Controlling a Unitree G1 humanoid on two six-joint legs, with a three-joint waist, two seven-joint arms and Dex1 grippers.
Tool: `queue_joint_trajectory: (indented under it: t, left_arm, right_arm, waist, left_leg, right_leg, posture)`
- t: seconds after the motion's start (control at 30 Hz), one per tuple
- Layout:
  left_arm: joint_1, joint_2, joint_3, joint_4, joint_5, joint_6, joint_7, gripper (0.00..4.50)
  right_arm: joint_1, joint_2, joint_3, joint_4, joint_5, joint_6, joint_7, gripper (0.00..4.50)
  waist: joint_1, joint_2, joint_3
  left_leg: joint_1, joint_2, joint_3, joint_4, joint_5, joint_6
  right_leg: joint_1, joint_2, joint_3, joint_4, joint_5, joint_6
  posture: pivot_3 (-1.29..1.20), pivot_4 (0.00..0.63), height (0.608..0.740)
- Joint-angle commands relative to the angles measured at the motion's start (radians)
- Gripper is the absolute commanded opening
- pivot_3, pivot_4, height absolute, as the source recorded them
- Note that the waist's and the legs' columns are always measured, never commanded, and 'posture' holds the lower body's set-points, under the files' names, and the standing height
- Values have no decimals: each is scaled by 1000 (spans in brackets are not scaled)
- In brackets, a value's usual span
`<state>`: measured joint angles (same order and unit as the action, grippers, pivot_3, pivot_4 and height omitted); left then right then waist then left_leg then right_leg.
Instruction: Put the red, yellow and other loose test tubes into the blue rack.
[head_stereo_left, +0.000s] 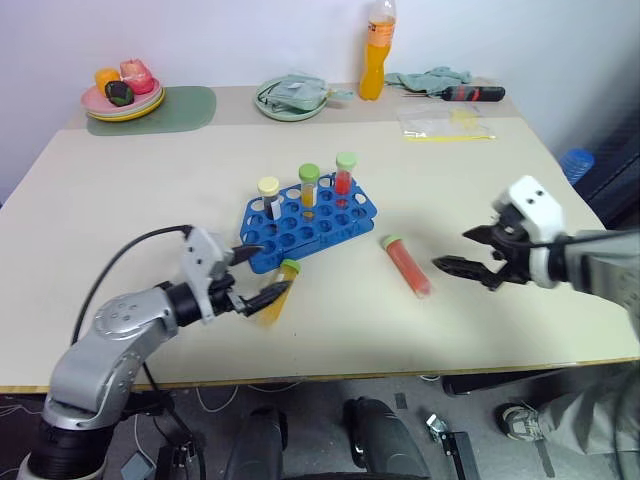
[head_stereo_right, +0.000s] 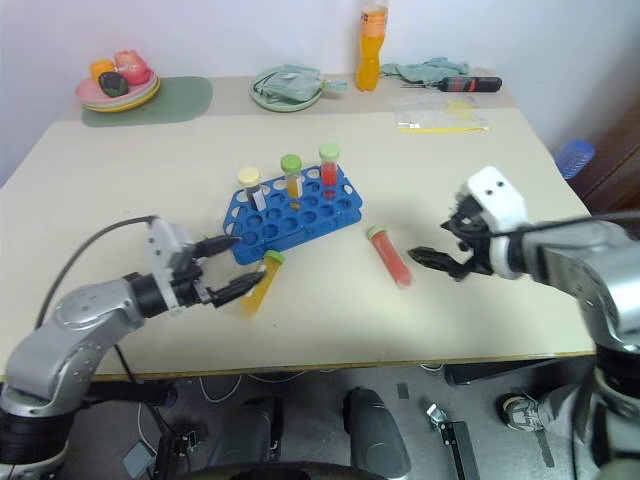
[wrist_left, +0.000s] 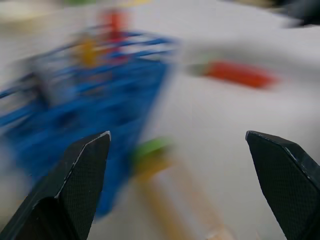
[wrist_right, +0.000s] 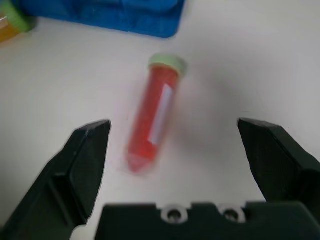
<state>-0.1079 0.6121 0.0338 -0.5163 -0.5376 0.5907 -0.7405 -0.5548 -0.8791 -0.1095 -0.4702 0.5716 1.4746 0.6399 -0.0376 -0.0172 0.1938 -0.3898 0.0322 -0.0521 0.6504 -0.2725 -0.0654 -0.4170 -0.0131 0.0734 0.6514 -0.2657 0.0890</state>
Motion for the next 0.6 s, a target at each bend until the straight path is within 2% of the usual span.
queue_joint_trajectory:
  t: [0.03, 0.17, 0.27, 0.47, 0.6]
  left_arm:
    - [-26, 0, -71, 1, 29, -65, -58, 4459]
    - [-36, -19, -103, 17, 51, -91, -57, 4459]
    - [-18, -26, -97, 3, 49, -94, -51, 4459]
    - [48, -16, -84, -62, 51, -80, -18, 4459]
    - [77, -17, -72, -87, 51, -76, 10, 4459]
  right_arm:
    - [-133, 66, 120, 62, -16, 140, -157, 4500]
    - [-305, 137, 228, 334, 51, 140, -307, 4500]
    - [-407, 176, 322, 455, 86, 140, -396, 4500]
    - [-560, 234, 452, 709, 220, 140, -504, 4500]
    - [-601, 253, 514, 781, 275, 140, -572, 4500]
  waist:
    - [-3, 0, 0]
    - [-6, 0, 0]
    - [-6, 0, 0]
    - [-7, 0, 0]
    - [-6, 0, 0]
  left_leg:
    - [0, 0, 0, 0, 0, 0]
    - [-2, 0, 1, 0, 0, 0]
    - [-2, 0, 1, 0, 0, 0]
    - [-5, 0, 1, -1, 0, 1]
    - [-5, 0, 1, -1, 0, 1]
  right_leg:
    - [0, 0, 0, 0, 0, 0]
    - [-1, -1, 0, 0, 0, 0]
    - [-2, -1, 0, 0, 0, 0]
    - [-5, -1, 0, 0, 0, 0]
    - [-6, -1, 0, 1, 0, 0]
  posture:
    - [0, 150, 740]
    - [0, 150, 740]
    - [0, 150, 740]
    - [0, 150, 740]
    - [0, 150, 740]
